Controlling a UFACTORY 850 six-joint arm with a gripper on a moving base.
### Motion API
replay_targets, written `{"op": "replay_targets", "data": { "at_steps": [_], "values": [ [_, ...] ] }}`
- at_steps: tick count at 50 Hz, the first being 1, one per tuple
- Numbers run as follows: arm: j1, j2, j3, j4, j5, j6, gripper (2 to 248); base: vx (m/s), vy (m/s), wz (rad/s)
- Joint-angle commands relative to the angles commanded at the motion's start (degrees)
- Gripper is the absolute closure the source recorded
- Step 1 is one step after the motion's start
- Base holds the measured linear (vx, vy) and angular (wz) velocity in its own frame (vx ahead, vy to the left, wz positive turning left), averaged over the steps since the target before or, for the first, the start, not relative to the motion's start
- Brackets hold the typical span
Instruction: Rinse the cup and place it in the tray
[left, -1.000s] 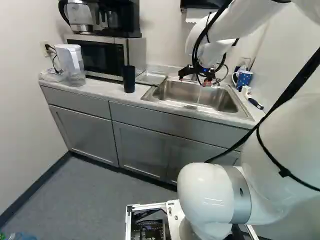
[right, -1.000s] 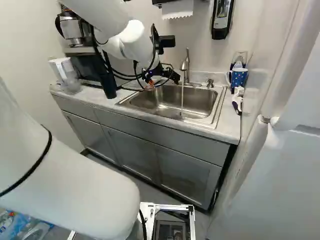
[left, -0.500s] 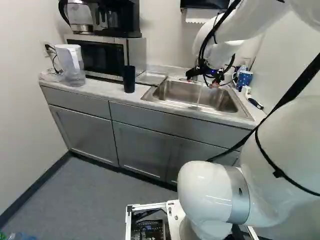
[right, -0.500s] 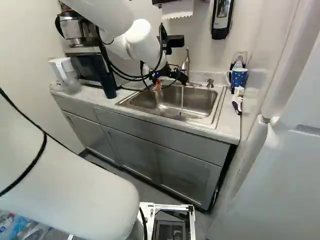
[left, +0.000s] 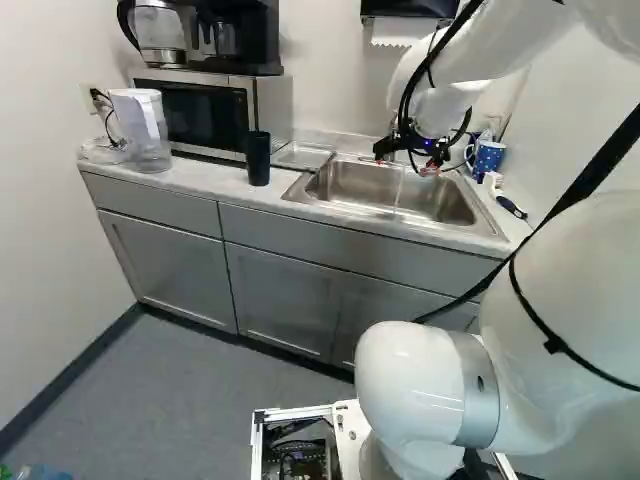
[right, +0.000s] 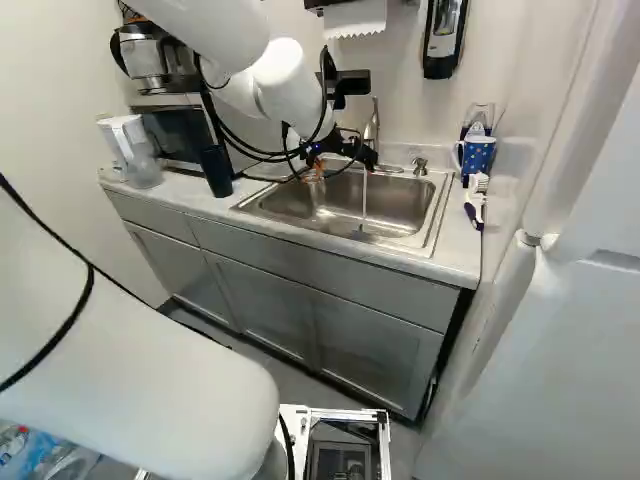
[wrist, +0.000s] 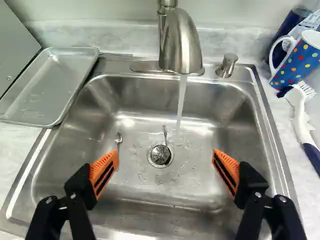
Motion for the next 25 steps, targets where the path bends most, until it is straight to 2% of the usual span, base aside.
{"op": "replay_targets", "data": {
  "at_steps": [8, 25],
  "values": [
    [1.04, -0.02, -0.02, 0.0, 0.0, 0.0, 3, 0.0, 0.0, 0.0],
    [4.62, -0.64, -0.57, 0.0, 0.0, 0.0, 3, 0.0, 0.0, 0.0]
  ]
}}
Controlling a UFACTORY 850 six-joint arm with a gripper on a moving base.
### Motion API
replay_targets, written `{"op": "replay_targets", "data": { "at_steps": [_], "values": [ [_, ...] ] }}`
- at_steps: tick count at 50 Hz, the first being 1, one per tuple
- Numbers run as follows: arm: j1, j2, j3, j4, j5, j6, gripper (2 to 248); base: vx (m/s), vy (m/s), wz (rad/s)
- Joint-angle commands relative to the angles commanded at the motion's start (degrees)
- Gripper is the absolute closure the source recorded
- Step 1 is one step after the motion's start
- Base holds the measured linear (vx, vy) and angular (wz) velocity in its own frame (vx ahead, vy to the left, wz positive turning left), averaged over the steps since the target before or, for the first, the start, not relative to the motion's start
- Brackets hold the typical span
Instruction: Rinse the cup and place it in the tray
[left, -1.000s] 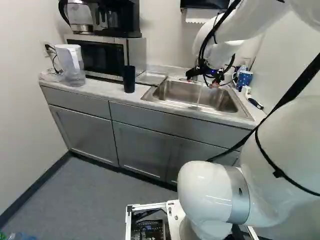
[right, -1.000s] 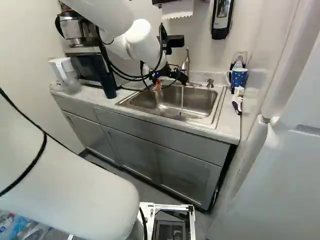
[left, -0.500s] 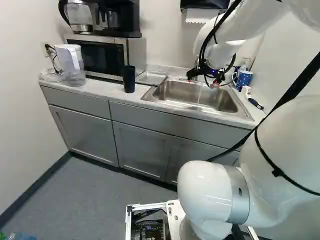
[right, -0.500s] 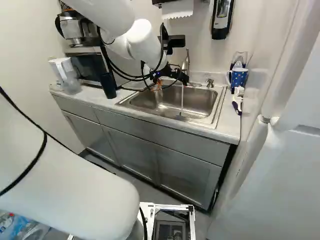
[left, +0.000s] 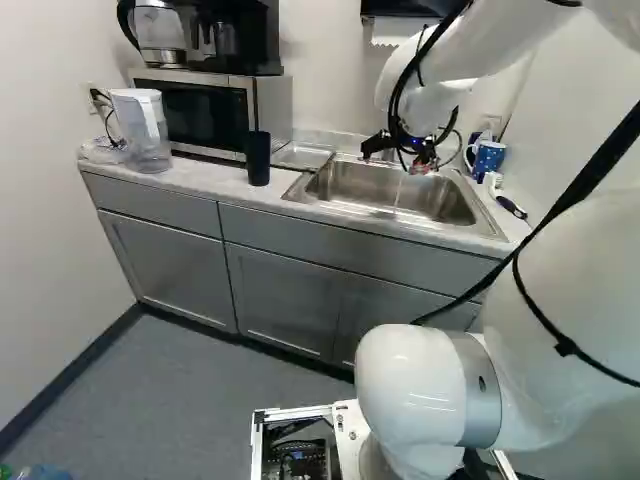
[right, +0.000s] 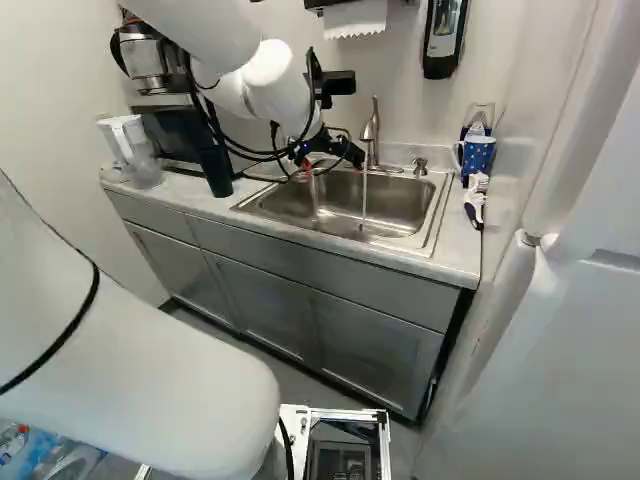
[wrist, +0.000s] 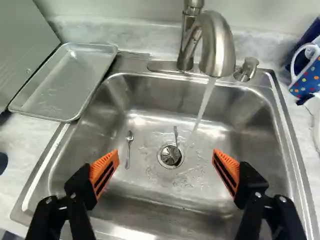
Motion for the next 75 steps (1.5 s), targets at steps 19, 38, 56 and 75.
{"op": "replay_targets", "data": {
  "at_steps": [19, 38, 56, 75],
  "values": [
    [3.98, 0.05, 0.04, 0.0, 0.0, 0.0, 3, 0.0, 0.0, 0.0],
    [7.93, 0.15, 0.13, 0.0, 0.0, 0.0, 3, 0.0, 0.0, 0.0],
    [11.66, 0.41, 0.35, 0.0, 0.0, 0.0, 3, 0.0, 0.0, 0.0],
    [15.6, 0.25, 0.21, 0.0, 0.0, 0.0, 3, 0.0, 0.0, 0.0]
  ]
}}
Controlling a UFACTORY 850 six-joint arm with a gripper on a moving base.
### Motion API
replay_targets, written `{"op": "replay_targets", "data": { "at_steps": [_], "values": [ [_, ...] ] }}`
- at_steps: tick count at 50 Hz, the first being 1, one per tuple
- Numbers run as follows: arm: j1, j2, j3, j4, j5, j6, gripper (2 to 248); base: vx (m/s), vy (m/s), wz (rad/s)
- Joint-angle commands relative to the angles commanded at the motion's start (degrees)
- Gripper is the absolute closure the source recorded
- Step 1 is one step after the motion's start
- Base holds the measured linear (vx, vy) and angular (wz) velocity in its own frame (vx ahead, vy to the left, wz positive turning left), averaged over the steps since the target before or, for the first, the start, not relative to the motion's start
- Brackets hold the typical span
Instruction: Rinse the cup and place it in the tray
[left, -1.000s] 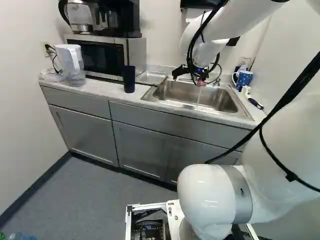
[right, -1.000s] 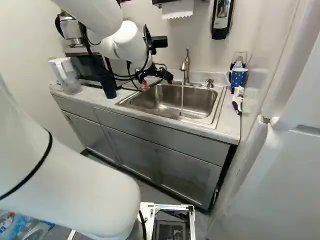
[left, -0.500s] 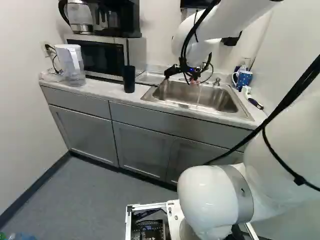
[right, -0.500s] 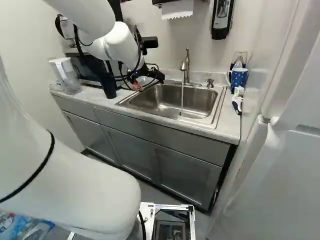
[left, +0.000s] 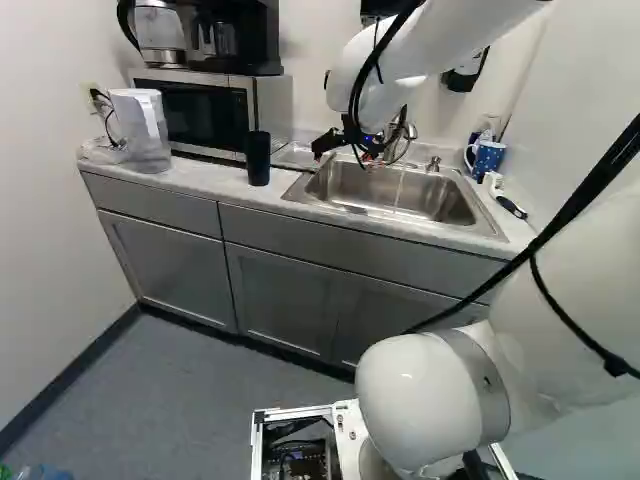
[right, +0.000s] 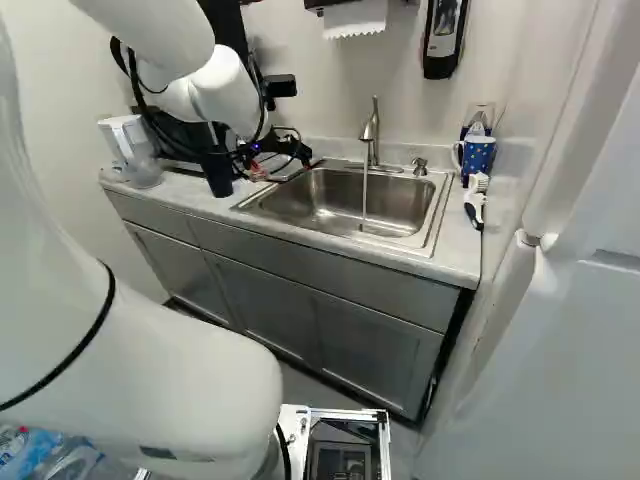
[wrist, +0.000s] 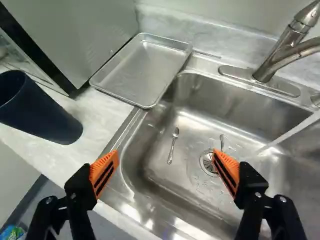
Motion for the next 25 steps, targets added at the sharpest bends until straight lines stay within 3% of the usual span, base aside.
{"op": "replay_targets", "data": {
  "at_steps": [25],
  "values": [
    [5.13, -0.89, -0.8, 0.0, 0.0, 0.0, 3, 0.0, 0.0, 0.0]
  ]
}}
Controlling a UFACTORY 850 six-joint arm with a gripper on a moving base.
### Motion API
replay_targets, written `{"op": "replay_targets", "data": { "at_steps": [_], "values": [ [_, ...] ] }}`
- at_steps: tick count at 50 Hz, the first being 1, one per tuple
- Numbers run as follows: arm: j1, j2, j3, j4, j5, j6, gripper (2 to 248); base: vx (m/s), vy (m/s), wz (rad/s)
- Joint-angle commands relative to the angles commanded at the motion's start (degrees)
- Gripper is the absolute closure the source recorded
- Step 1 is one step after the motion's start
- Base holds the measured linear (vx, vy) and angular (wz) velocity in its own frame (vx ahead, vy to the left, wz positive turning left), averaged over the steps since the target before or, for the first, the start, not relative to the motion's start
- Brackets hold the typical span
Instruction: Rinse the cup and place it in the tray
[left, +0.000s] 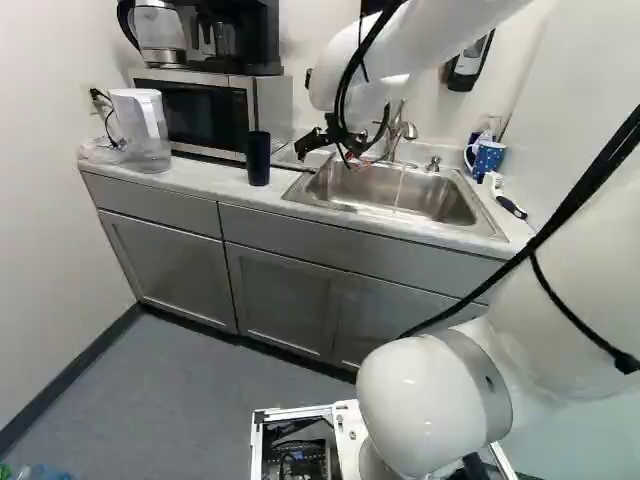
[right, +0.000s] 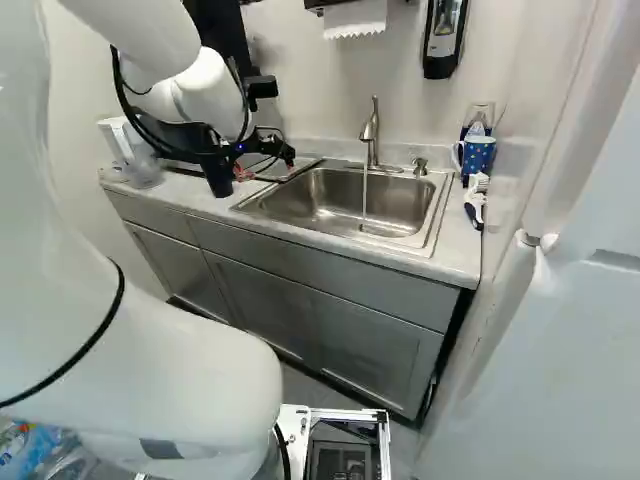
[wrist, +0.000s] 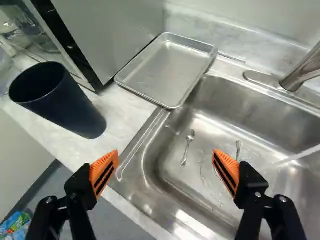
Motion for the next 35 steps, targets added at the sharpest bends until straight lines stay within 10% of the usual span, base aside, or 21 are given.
{"op": "replay_targets", "data": {
  "at_steps": [35],
  "values": [
    [6.96, -2.46, -2.23, 0.0, 0.0, 0.0, 3, 0.0, 0.0, 0.0]
  ]
}}
